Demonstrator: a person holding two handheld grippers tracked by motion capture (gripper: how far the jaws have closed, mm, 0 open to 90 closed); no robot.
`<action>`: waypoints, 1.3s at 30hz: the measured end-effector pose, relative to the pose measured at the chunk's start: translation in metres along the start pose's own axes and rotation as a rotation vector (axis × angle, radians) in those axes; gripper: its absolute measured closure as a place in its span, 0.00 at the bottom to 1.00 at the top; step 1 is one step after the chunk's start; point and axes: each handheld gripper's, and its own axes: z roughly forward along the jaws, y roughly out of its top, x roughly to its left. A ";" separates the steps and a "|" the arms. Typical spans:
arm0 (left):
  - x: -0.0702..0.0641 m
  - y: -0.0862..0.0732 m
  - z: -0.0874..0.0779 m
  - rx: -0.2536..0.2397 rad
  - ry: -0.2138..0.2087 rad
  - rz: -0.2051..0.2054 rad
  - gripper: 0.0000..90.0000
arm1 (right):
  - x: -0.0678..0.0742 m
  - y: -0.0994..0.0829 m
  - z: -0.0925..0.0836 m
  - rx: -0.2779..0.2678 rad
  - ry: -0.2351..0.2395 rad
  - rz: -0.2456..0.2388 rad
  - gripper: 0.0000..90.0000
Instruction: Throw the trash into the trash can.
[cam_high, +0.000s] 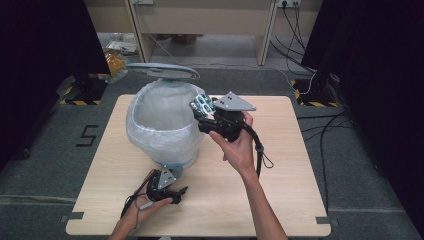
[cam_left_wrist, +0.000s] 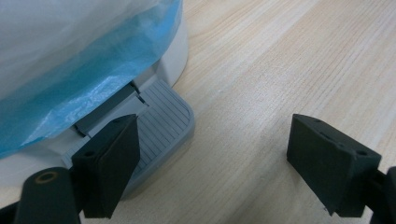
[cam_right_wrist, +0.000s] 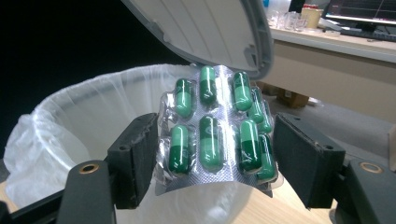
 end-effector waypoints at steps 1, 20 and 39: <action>0.000 0.000 0.000 0.000 0.000 0.000 0.18 | 0.003 0.002 0.003 -0.002 0.009 -0.005 0.36; 0.000 0.000 0.000 0.000 -0.003 -0.004 0.18 | 0.029 0.016 0.048 0.039 0.074 -0.026 0.36; 0.000 0.000 0.000 0.000 -0.003 -0.004 0.18 | 0.034 0.012 0.065 0.080 0.075 -0.035 0.34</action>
